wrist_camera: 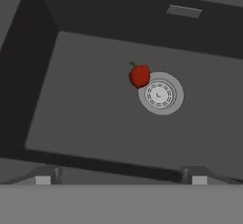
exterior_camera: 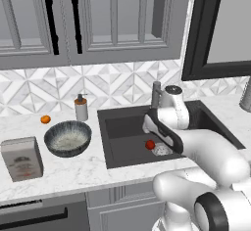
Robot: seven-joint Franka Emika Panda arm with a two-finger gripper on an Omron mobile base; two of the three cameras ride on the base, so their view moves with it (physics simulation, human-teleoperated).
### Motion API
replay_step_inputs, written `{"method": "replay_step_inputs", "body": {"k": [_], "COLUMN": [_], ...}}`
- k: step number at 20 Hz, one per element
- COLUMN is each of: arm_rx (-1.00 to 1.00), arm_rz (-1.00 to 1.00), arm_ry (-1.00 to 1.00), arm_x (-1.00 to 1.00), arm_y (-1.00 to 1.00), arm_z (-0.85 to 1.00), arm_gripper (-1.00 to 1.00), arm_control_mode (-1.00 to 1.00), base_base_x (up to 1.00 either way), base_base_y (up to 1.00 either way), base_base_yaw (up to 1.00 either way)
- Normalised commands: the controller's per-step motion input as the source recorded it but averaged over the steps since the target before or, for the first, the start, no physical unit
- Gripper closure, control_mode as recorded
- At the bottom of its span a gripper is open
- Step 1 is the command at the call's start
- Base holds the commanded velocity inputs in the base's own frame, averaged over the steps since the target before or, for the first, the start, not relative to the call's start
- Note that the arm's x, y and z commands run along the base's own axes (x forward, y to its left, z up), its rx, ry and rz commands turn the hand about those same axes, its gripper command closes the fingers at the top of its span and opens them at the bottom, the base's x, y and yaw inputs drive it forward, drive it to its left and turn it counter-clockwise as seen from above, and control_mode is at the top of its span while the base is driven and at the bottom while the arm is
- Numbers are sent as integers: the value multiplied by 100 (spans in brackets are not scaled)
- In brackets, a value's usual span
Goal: Pick the bell pepper from the sink and place it in the bowl. Then pick the bowl and place it in the microwave. Then close the microwave door and press the start button.
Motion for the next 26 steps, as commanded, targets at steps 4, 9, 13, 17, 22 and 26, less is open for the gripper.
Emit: {"method": "replay_step_inputs", "body": {"k": [4, 9, 13, 17, 22, 26], "arm_rx": [0, 0, 0, 0, 0, 0], "arm_rz": [-2, -2, 0, 0, 0, 0], "arm_ry": [-1, 0, 0, 0, -1, 0], "arm_x": [28, 29, 31, 44, 39, 34], "arm_y": [-8, -10, -10, 0, 0, 0], "arm_z": [-63, -34, -18, -16, -37, -42], "arm_gripper": [-100, -100, -100, -100, -100, -100], "arm_control_mode": [-100, -100, -100, -100, -100, -100], "base_base_x": [0, 0, 0, 0, 0, 0], "base_base_y": [0, 0, 0, 0, 0, 0], "base_base_yaw": [0, 0, 0, 0, 0, 0]}}
